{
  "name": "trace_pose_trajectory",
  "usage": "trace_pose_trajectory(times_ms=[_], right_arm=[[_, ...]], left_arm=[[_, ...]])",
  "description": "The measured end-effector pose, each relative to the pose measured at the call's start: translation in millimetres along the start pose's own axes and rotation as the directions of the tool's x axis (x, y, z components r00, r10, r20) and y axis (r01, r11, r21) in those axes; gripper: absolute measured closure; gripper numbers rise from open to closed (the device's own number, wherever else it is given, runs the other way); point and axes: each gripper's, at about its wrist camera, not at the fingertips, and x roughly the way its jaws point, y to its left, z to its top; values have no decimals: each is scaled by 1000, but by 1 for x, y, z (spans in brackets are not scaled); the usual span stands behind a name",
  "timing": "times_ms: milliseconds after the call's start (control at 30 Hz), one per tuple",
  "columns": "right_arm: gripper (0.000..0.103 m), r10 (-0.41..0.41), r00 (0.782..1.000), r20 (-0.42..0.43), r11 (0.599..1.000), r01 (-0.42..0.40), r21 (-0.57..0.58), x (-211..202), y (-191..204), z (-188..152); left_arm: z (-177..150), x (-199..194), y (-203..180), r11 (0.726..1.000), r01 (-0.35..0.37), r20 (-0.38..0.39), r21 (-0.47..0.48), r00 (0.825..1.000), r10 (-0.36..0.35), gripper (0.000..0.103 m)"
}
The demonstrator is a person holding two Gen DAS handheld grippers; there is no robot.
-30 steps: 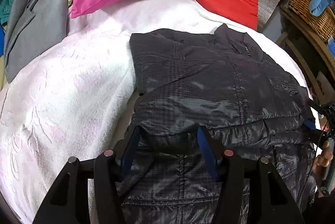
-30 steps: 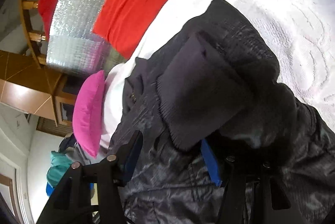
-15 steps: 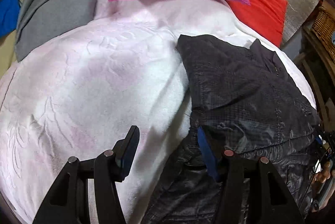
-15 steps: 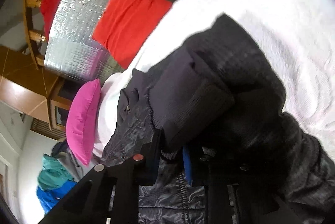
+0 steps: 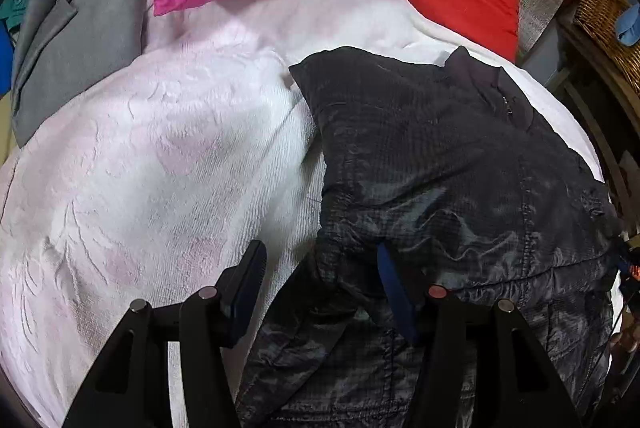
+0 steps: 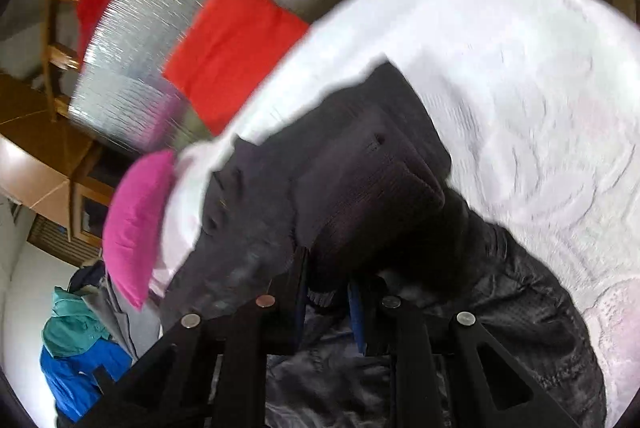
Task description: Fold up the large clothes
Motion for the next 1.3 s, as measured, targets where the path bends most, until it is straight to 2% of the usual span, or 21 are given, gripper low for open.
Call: trace_pose_trajectory(times_ms=[67, 167, 200, 233, 367, 400, 433, 533, 667, 800, 900, 967, 1067, 1100, 1133, 1200, 1233, 1300], right_arm=[[75, 17, 999, -38, 998, -15, 60, 3, -10, 3], [45, 50, 999, -18, 995, -48, 92, -3, -17, 8], [37, 71, 997, 10, 992, -71, 103, -8, -20, 10], [37, 87, 996, 33, 990, -90, 113, -12, -23, 10], [40, 70, 997, 30, 991, -73, 110, -6, -27, 12], [49, 62, 998, 33, 992, -65, 104, -3, -26, 13], [64, 49, 998, 40, 994, -53, 96, 0, -26, 13], [77, 20, 999, 45, 996, -23, 85, 4, -26, 14], [81, 5, 997, 75, 999, -9, 50, -6, -18, 12], [81, -25, 995, 99, 1000, 25, 4, -21, -9, 5], [81, -79, 996, 49, 997, 79, 3, -10, -14, 5], [80, -69, 998, 14, 998, 69, 16, -8, -19, 7], [71, -31, 999, 7, 999, 30, 40, -23, -21, 15], [64, -23, 999, 26, 999, 22, 39, -30, -23, 18], [48, -19, 999, 44, 999, 17, 43, -37, -26, 20], [29, -12, 995, 101, 997, 5, 72, -53, -36, 26], [28, -2, 991, 134, 996, -10, 86, -60, -43, 29], [28, 1, 992, 129, 997, -11, 81, -59, -49, 34]], left_arm=[[0, -2, 0, 1000, 0, 7, 3, 1000, 0, 44], [0, -5, 0, 1000, 6, 12, -7, 1000, -6, 44], [-1, -6, 0, 1000, 14, 15, -9, 1000, -14, 44], [0, -9, -1, 1000, 28, 22, -10, 999, -27, 44], [-1, -14, -8, 999, 45, 43, 13, 998, -45, 44], [-2, -13, -10, 999, 43, 40, 22, 998, -44, 44], [-2, -11, -11, 999, 42, 36, 27, 998, -43, 44], [-4, -1, -14, 999, 16, 12, 51, 1000, -16, 44], [-4, -3, -13, 999, 21, 3, 41, 1000, -21, 44], [-5, -5, -14, 998, -21, 13, 67, 1000, 20, 44], [-5, 1, -12, 999, -11, -13, 51, 1000, 12, 44], [-4, -2, -10, 999, -4, -8, 45, 1000, 4, 44], [0, -13, -6, 1000, 6, 32, 31, 999, -7, 44], [1, -15, -4, 1000, 12, 43, 21, 999, -13, 44], [4, -19, 0, 1000, 26, 56, 4, 998, -26, 44], [6, -21, 7, 999, 48, 68, -23, 997, -47, 40], [8, -20, 10, 997, 63, 68, -39, 996, -61, 39], [9, -16, 12, 995, 84, 54, -52, 995, -81, 39]])
